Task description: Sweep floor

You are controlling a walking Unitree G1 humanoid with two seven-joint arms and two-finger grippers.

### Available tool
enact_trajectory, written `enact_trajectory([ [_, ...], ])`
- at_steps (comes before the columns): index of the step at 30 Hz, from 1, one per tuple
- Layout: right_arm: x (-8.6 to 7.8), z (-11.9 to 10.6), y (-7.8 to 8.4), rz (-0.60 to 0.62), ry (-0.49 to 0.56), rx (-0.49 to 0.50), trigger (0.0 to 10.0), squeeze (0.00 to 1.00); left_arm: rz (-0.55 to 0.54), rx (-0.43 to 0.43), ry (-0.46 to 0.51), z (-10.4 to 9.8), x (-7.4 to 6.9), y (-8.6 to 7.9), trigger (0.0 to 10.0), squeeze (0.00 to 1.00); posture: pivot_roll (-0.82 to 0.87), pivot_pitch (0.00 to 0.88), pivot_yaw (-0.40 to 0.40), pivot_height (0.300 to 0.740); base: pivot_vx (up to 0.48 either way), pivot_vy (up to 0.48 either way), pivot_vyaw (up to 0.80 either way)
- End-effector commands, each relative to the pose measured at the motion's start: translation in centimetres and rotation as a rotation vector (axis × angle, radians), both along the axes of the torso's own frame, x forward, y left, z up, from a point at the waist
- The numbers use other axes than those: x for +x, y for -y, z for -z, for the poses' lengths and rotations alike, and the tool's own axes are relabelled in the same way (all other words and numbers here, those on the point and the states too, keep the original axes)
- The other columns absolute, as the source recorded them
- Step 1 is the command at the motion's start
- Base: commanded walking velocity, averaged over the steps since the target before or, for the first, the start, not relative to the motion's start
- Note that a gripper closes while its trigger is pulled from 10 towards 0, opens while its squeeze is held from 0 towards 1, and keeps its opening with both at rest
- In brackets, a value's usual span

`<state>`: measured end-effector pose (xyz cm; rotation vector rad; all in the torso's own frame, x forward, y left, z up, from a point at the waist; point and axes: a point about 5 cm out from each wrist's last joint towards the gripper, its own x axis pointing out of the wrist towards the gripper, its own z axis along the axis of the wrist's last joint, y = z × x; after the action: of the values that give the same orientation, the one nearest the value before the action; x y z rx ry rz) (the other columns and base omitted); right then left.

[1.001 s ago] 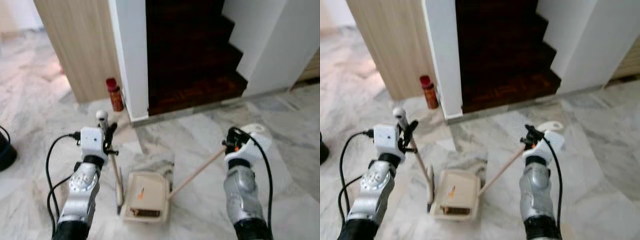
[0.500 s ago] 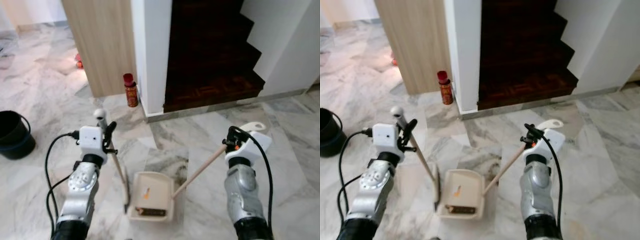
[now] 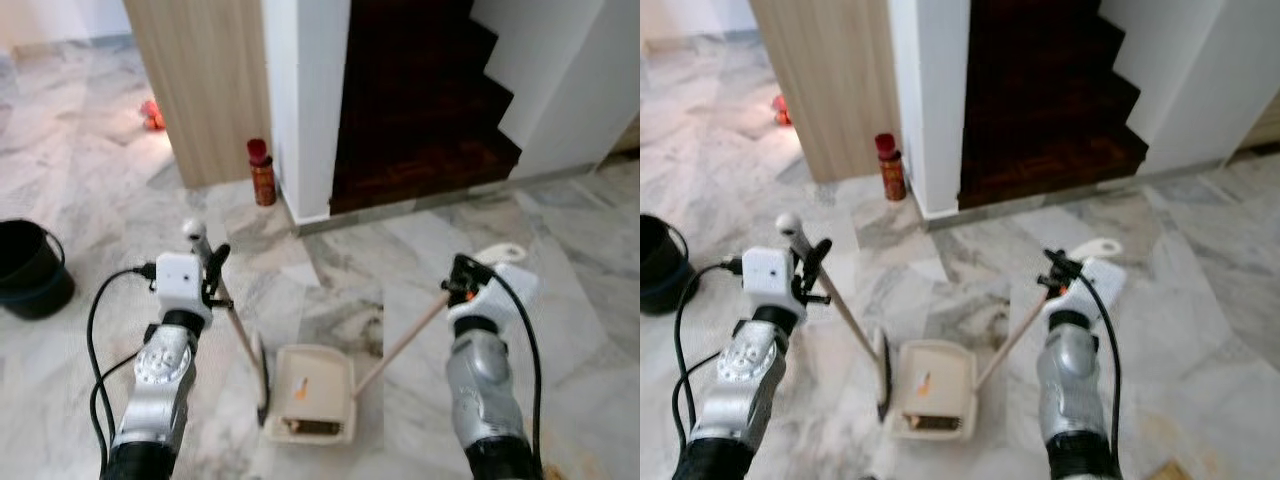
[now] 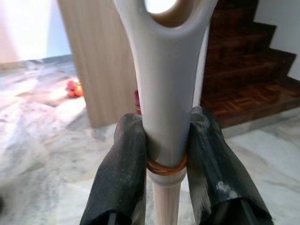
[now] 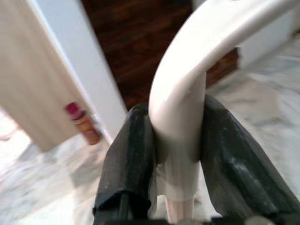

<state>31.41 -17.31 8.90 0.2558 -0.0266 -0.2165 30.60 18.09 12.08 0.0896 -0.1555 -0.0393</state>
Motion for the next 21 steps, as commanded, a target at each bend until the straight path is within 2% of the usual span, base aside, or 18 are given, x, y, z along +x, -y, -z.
enact_trajectory([
  [1,0.40,-1.08,-0.07,0.005,0.050,0.028,10.0,0.00,-0.005,0.012,0.037,-0.89,0.08,-0.13,10.0,0.00,-0.01,0.082,-0.006,0.740,0.000,0.281,0.68],
  [5,0.42,-1.08,-0.09,0.005,0.050,0.032,10.0,0.00,-0.007,0.013,0.038,-0.90,0.09,-0.14,10.0,0.00,-0.01,0.082,-0.006,0.740,0.000,0.279,0.65],
  [21,0.50,-1.02,-0.10,-0.001,0.048,0.043,10.0,0.00,-0.009,0.016,0.036,-0.87,0.13,-0.13,10.0,0.00,-0.01,0.074,-0.007,0.740,0.000,0.280,0.00],
])
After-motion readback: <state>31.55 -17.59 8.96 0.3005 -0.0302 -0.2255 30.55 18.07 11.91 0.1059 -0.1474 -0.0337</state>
